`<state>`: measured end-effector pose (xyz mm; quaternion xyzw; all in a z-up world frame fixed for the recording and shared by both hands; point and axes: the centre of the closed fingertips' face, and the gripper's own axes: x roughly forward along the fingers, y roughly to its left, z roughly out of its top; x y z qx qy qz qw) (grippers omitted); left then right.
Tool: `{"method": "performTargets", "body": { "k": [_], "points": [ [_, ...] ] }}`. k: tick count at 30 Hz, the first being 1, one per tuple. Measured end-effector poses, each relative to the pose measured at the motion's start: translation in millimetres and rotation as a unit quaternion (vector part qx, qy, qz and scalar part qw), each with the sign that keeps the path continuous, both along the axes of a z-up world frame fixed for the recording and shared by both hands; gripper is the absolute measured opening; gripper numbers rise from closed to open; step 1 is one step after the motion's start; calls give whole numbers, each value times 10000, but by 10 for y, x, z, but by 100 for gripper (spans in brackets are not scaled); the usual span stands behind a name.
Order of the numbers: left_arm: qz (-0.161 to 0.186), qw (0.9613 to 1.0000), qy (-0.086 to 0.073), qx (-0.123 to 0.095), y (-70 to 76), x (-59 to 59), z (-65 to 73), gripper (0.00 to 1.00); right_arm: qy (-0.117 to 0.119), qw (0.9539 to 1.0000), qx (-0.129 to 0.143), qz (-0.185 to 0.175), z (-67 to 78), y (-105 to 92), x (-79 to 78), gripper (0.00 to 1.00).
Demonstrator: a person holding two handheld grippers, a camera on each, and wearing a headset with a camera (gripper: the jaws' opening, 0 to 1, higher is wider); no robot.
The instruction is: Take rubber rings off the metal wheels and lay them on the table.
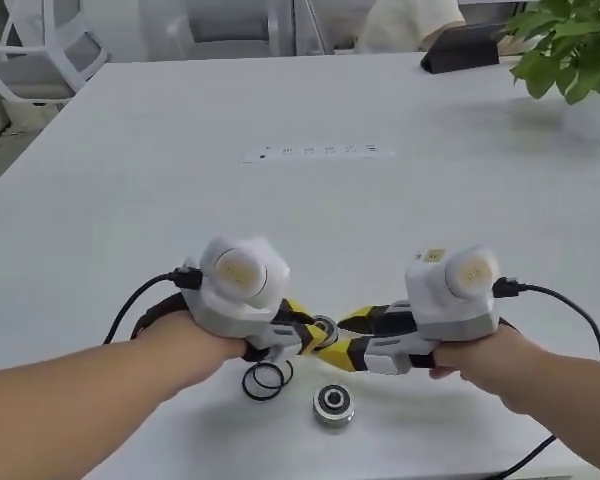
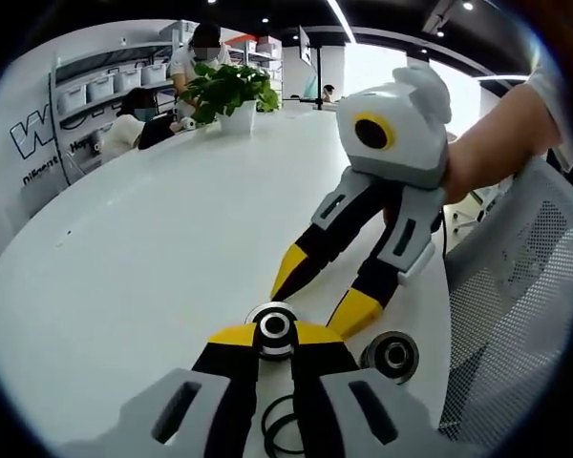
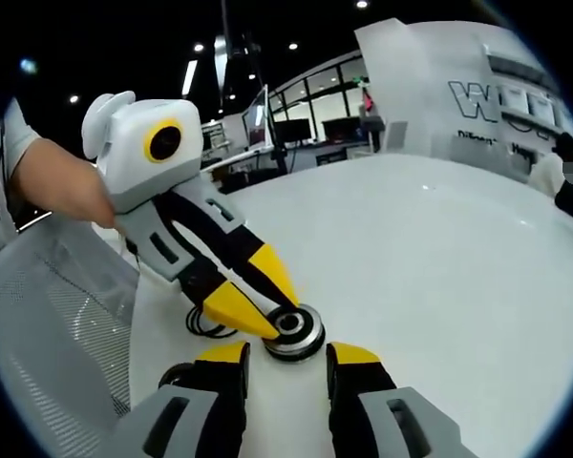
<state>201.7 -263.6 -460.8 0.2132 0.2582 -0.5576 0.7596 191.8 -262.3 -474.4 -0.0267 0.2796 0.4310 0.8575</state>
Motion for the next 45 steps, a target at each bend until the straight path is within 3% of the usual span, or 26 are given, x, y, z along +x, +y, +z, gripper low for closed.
{"method": "performTargets", "body": {
  "k": [27, 39, 42, 45],
  "points": [
    [13, 10000, -8, -42, -17, 9, -1, 7, -238, 9995, -215, 6, -26, -54, 2, 17],
    [89, 10000, 1, -26, -14, 11, 0, 7, -210, 9995, -228, -68, -25, -78, -22, 10],
    [112, 9999, 7, -2, -16, 10, -1, 7, -180, 9993, -305, -127, -42, -117, -9, 0],
    [130, 9999, -3, 12, -15, 12, -3, 7, -145, 9994, -280, -153, -40, -110, -8, 0]
  ]
}}
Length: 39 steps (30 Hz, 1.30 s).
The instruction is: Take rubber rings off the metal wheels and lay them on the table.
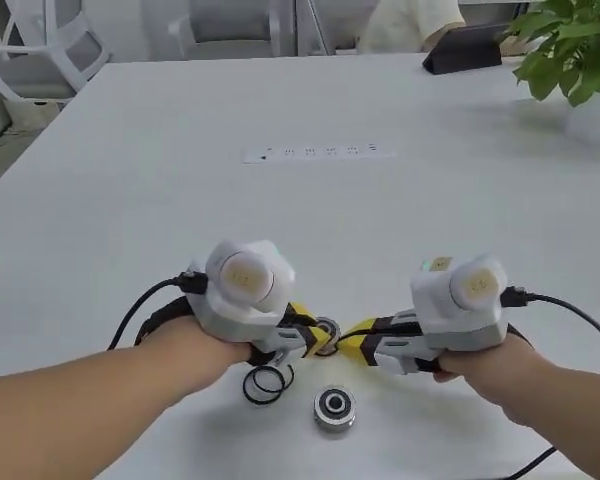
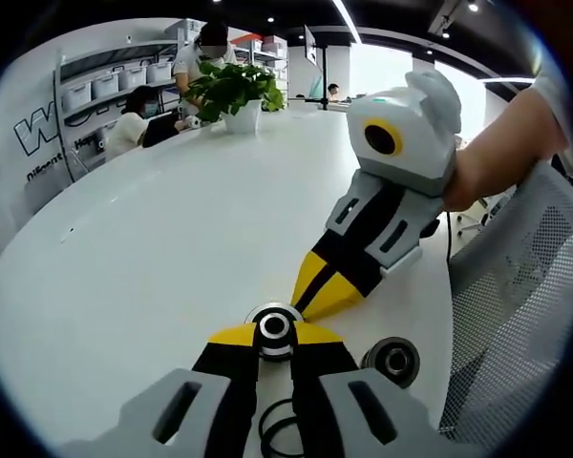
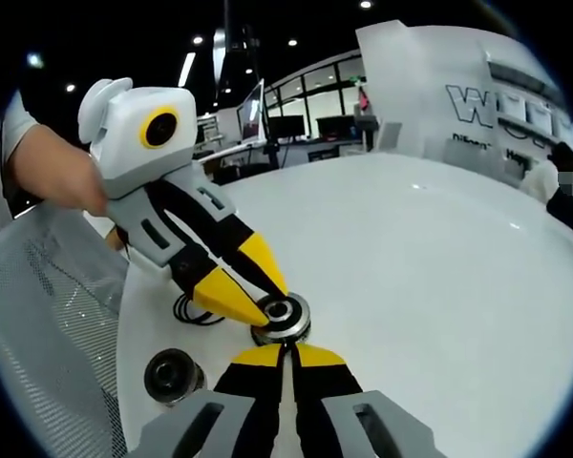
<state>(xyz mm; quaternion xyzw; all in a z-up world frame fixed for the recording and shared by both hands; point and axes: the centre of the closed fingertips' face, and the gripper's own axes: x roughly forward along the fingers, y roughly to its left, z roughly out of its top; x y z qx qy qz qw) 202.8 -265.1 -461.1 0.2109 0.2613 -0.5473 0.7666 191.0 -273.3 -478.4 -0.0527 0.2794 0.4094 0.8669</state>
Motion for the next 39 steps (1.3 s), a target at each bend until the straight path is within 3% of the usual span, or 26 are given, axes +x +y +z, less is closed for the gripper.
{"method": "performTargets", "body": {
  "k": [4, 9, 20, 24, 29, 39],
  "points": [
    [-7, 10000, -28, 11, -1, 1, -1, 7, 92, 9999, 31, -114, -4, -9, 11, 0],
    [18, 10000, -26, 21, -4, 0, -2, 7, 506, 9958, 524, -547, -11, -43, 28, 0],
    [17, 10000, -50, 28, -8, 5, -1, 7, 604, 9906, 864, -876, 45, -105, 98, 0],
    [28, 10000, -57, 39, -9, -2, 2, 7, 640, 9864, 1138, -996, 106, -97, 134, 0],
    [45, 10000, -50, 45, -7, 0, 2, 7, 702, 9843, 1220, -1061, 120, -82, 118, 0],
    [43, 9999, -79, 93, -12, -7, -2, 7, 634, 9857, 1207, -994, 148, -59, 104, 0]
  ]
}}
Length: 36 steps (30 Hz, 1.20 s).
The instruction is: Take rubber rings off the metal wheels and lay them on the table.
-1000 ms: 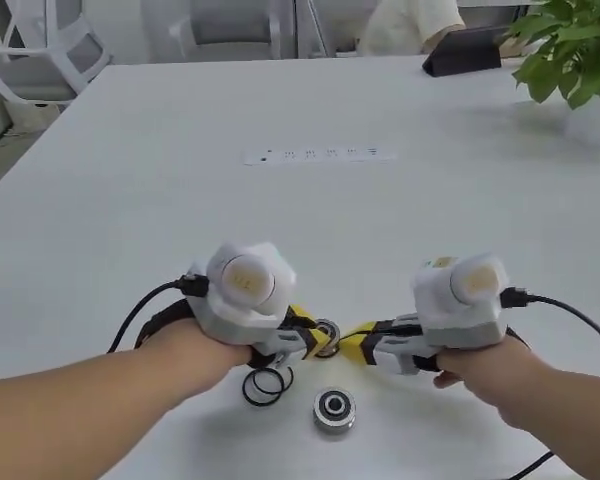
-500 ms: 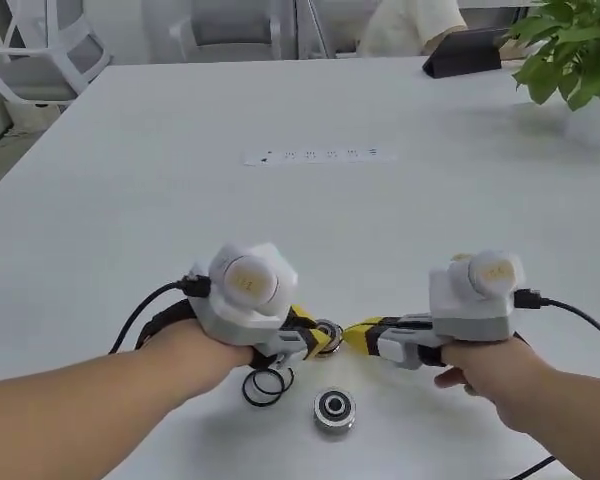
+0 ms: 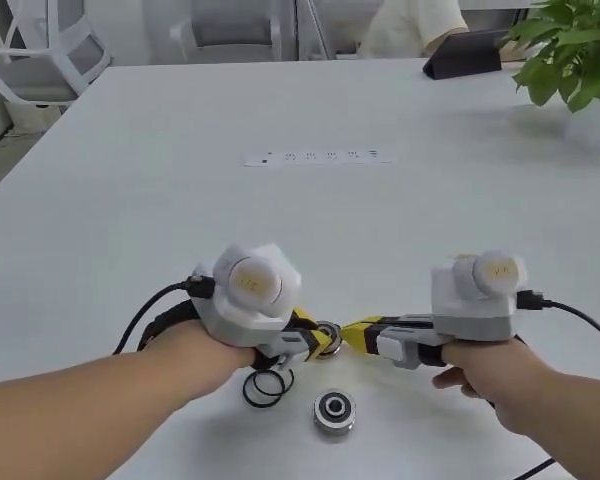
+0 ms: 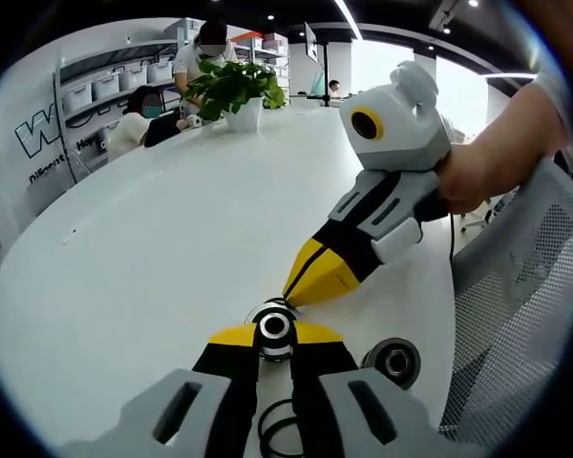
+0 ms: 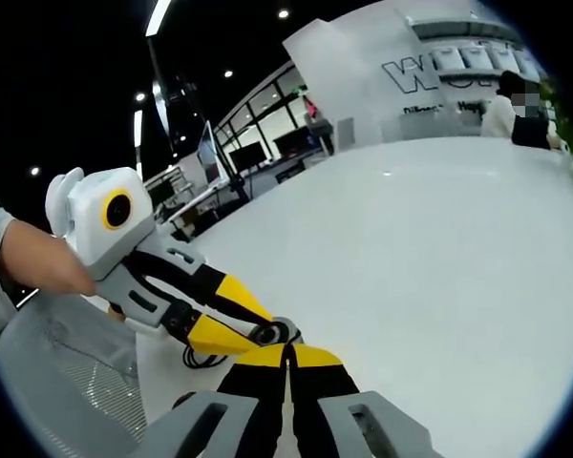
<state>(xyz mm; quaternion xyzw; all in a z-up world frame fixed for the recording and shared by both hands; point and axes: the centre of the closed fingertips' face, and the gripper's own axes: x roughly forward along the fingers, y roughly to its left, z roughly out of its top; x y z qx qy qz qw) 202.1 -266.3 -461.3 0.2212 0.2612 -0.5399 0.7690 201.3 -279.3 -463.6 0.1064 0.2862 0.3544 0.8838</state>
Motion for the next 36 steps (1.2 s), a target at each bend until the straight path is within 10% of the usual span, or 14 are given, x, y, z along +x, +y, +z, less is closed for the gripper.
{"method": "performTargets", "body": {
  "k": [36],
  "points": [
    [-16, 10000, -56, 23, -7, -7, 3, 6, -309, 9983, 9, 501, 145, 176, -76, 0]
  ]
}}
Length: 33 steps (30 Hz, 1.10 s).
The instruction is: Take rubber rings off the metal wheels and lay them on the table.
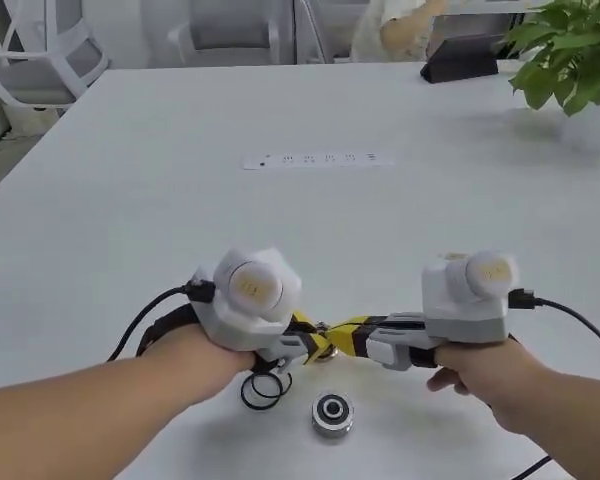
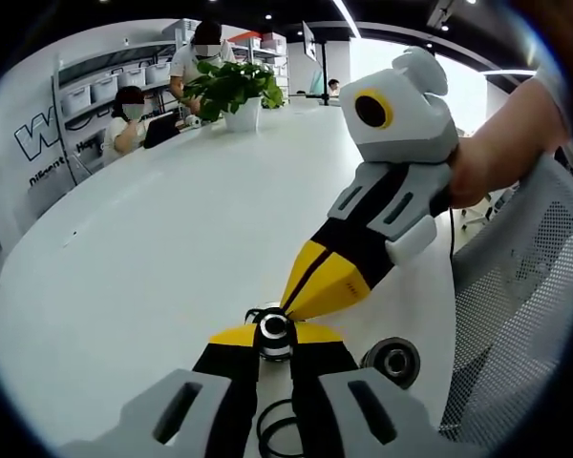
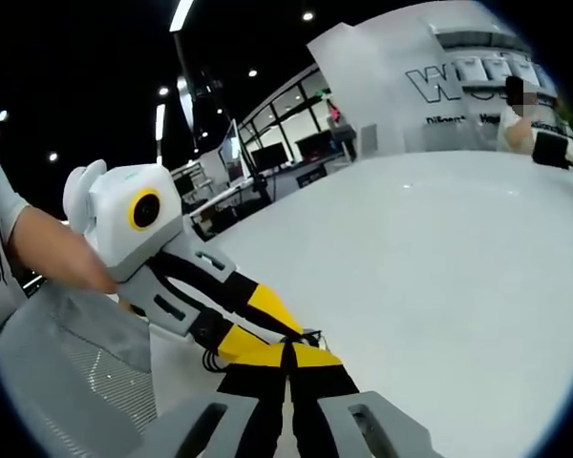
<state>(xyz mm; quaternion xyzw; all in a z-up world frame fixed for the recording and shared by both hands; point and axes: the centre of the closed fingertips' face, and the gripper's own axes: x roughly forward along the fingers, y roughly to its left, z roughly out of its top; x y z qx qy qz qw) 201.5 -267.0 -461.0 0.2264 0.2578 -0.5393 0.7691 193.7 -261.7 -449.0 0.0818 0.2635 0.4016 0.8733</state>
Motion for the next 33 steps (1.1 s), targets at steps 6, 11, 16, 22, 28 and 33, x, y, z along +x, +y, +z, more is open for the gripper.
{"method": "performTargets", "body": {
  "k": [6, 11, 16, 22, 28, 33],
  "points": [
    [39, 10000, 15, -6, 2, 1, 1, 7, 20, 9999, 130, 14, 33, 1, -46, 0],
    [76, 10000, -17, -36, 6, -1, 9, 7, 37, 10000, -45, -38, -27, -57, -43, 0],
    [-39, 9999, -151, 16, 1, -17, 22, 7, 34, 9999, -24, -134, -15, -102, -41, 0],
    [-164, 9998, -58, 32, 12, -83, 33, 14, 8, 9999, -20, -120, 10, -91, -40, 0],
    [-194, 9998, -39, -68, 47, -120, 116, 16, 0, 9998, 60, -163, 66, -98, -33, 0],
    [-163, 9996, -33, -249, 91, -143, 234, 23, -20, 9998, 116, -161, 103, -99, -37, 0]
  ]
}}
